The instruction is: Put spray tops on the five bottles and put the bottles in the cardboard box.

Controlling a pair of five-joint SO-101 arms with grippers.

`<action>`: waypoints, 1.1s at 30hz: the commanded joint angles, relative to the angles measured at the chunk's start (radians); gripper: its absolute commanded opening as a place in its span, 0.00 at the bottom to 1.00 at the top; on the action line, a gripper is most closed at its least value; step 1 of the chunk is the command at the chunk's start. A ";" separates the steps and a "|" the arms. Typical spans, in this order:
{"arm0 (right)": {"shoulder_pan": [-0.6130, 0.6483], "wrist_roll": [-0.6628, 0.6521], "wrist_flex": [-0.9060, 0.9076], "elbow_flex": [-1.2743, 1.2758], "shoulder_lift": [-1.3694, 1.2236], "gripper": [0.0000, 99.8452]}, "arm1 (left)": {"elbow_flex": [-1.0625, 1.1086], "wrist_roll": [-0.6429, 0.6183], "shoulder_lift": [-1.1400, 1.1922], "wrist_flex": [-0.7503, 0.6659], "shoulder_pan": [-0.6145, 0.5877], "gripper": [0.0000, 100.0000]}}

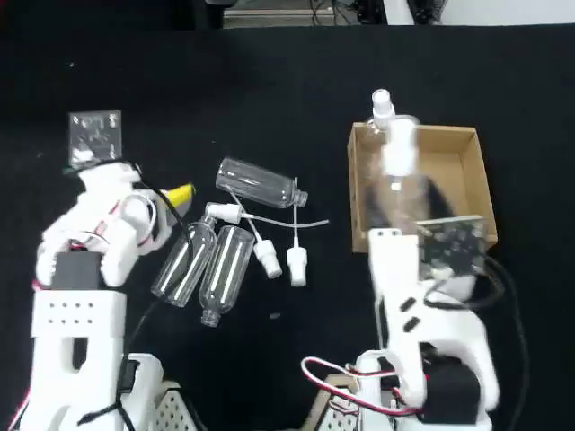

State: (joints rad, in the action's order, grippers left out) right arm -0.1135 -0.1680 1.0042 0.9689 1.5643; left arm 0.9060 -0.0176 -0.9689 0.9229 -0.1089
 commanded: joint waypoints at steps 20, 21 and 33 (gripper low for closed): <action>-0.698 -0.126 -1.235 0.061 -1.099 0.01 | 0.369 -0.158 -0.014 -0.361 -0.019 0.30; -0.704 -0.126 -1.269 0.038 -1.158 0.01 | 0.369 -0.158 -0.014 -0.361 -0.019 0.30; -0.799 0.123 -1.576 -0.369 -1.797 0.01 | 0.389 -0.152 -0.014 -0.365 -0.019 0.30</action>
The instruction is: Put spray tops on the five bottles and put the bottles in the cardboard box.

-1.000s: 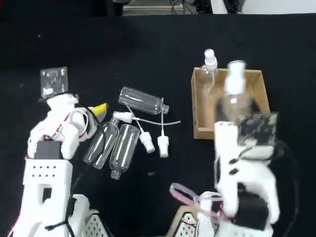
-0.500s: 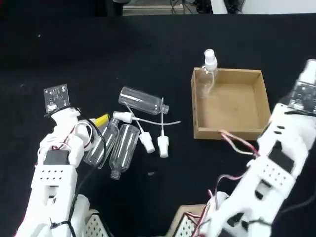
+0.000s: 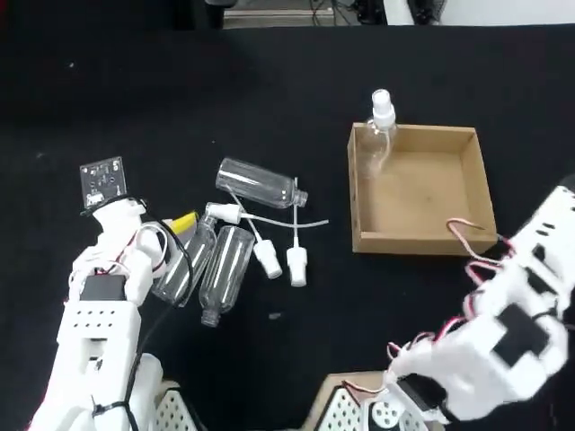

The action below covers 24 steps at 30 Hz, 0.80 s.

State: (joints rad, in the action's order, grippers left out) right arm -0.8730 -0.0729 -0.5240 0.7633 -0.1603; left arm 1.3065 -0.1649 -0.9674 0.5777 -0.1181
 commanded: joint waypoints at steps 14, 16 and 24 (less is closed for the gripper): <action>-0.064 0.028 -0.055 -0.521 -0.421 0.01 | -0.013 -0.005 -0.015 -0.020 -0.010 0.30; -0.064 0.028 -0.057 -0.535 -0.444 0.01 | -0.013 -0.005 -0.015 -0.020 -0.010 0.30; -0.064 0.028 -0.172 -0.509 -0.512 0.01 | -0.013 -0.005 -0.015 -0.020 -0.010 0.30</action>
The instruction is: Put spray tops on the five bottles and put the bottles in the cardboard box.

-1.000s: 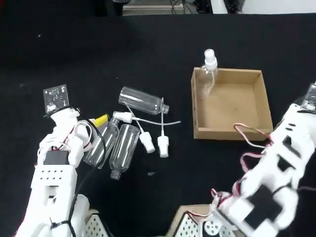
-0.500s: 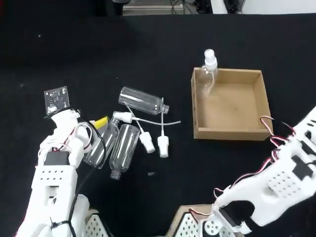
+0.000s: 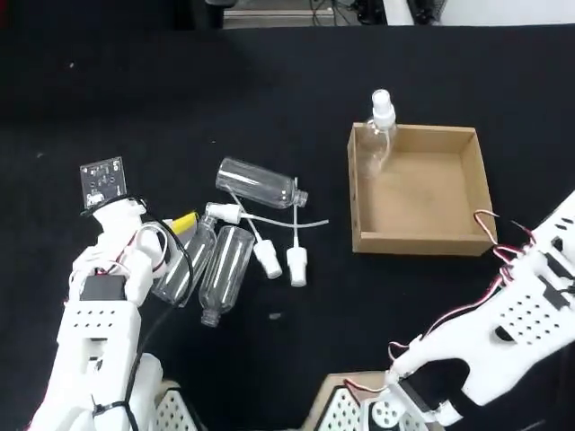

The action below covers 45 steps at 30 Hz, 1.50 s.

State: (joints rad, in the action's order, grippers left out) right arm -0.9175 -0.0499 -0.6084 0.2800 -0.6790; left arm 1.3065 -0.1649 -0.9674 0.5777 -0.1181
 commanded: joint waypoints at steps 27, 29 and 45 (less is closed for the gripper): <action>0.035 -0.074 -0.163 0.082 -0.005 0.29 | -0.013 -0.005 -0.015 -0.021 -0.010 0.30; 0.037 -0.068 -0.163 0.082 -0.002 0.30 | -0.013 -0.003 -0.015 -0.021 -0.010 0.30; 0.038 -0.069 -0.161 0.163 0.082 0.30 | -0.015 -0.003 -0.015 -0.021 -0.010 0.30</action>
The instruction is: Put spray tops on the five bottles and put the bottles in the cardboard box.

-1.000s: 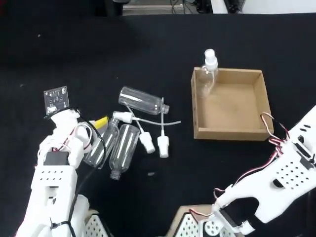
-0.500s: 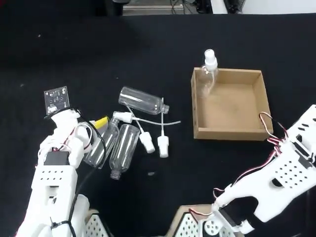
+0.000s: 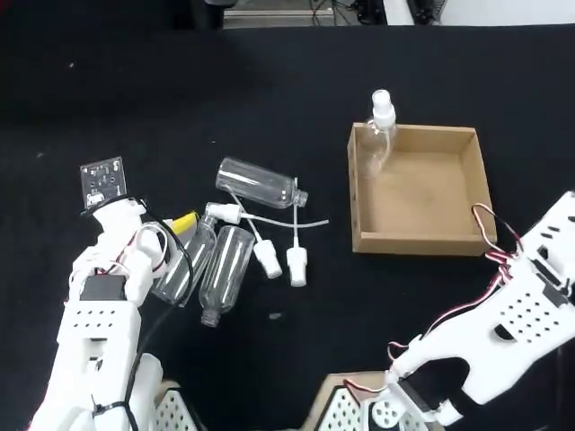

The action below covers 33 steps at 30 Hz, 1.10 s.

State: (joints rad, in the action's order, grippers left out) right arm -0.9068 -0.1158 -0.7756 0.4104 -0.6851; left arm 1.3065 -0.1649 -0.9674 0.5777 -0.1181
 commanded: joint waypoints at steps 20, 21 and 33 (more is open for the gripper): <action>0.003 0.000 0.005 0.027 0.168 0.30 | -0.013 -0.003 -0.015 -0.021 -0.010 0.30; 0.003 0.000 0.006 0.027 0.180 0.30 | -0.013 -0.003 -0.015 -0.021 -0.010 0.30; 0.003 0.000 0.255 -0.053 0.266 0.30 | -0.010 -0.003 -0.015 -0.021 -0.010 0.30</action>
State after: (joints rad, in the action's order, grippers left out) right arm -0.8823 -0.1158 -0.5654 0.4457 -0.4887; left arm 1.3065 -0.1649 -0.9674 0.5777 -0.1181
